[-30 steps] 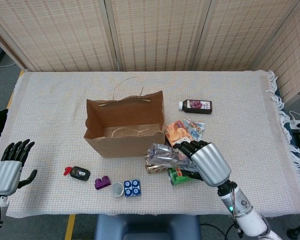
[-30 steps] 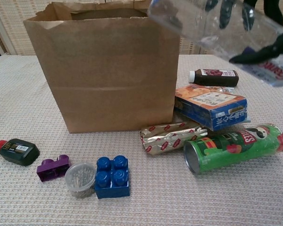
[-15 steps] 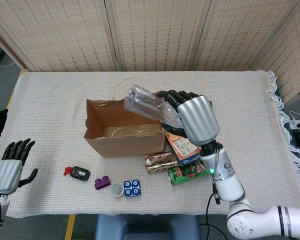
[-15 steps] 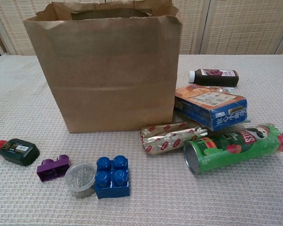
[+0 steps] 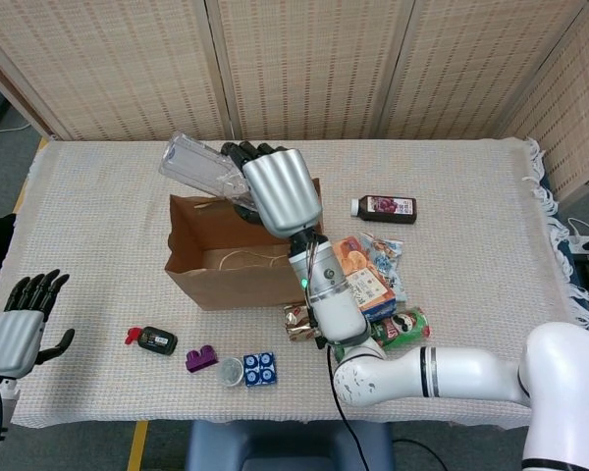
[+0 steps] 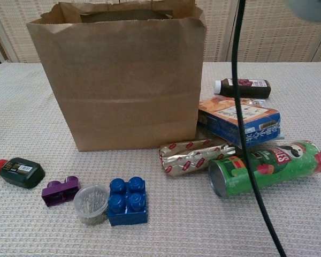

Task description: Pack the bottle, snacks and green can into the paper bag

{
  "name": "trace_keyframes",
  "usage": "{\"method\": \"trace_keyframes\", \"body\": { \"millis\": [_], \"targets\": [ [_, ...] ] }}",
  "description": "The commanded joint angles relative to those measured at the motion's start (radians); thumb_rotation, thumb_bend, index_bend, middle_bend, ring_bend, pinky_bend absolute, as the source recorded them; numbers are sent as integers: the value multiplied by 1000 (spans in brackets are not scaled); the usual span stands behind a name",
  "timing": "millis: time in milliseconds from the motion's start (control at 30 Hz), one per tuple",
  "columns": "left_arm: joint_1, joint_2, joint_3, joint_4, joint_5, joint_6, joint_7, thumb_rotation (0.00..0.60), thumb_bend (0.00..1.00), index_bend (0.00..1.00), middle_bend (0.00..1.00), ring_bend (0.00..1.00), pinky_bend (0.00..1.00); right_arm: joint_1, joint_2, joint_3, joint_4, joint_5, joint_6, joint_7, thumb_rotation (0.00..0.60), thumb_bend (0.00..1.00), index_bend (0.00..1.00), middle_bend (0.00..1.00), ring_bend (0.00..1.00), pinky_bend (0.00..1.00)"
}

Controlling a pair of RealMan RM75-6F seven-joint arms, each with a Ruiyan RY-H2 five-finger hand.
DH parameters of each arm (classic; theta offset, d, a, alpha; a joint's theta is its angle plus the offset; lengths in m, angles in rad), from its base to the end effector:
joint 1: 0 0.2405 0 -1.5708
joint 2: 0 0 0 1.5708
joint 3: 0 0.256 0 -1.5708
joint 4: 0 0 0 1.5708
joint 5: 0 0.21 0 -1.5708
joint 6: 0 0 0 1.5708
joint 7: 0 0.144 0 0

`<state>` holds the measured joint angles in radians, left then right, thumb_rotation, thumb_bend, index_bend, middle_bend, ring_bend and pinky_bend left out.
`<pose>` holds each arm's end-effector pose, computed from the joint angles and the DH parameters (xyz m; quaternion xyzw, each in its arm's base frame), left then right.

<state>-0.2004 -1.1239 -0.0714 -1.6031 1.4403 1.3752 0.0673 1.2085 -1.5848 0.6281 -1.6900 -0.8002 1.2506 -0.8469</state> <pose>-0.3010 0.2210 0.1503 -0.6280 -0.3707 -0.3679 0.5770 0.1070 -0.3806 0.0794 0.6390 -0.2326 0.5681 0.4635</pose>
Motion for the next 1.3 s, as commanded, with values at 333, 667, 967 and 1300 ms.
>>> {"method": "trace_keyframes", "body": {
  "millis": [333, 667, 967, 1300],
  "targets": [
    [0, 1, 2, 2, 3, 1, -2, 600, 341, 55, 0, 0, 0, 61, -46, -74, 51, 93, -11, -67, 600, 225, 284, 498, 394, 459],
    [0, -1, 2, 1, 1, 4, 5, 600, 342, 54, 0, 0, 0, 42, 20, -118, -34, 184, 3, -112, 600, 128, 0, 110, 55, 151],
    [0, -3, 2, -1, -3, 5, 13, 600, 342, 55, 0, 0, 0, -24, 112, -149, -164, 133, 38, -46, 600, 123, 0, 102, 52, 145],
    [2, -5, 2, -1, -2, 9, 21, 600, 341, 55, 0, 0, 0, -274, 369, -330, -354, -148, 63, 156, 600, 123, 0, 101, 52, 145]
  ]
}}
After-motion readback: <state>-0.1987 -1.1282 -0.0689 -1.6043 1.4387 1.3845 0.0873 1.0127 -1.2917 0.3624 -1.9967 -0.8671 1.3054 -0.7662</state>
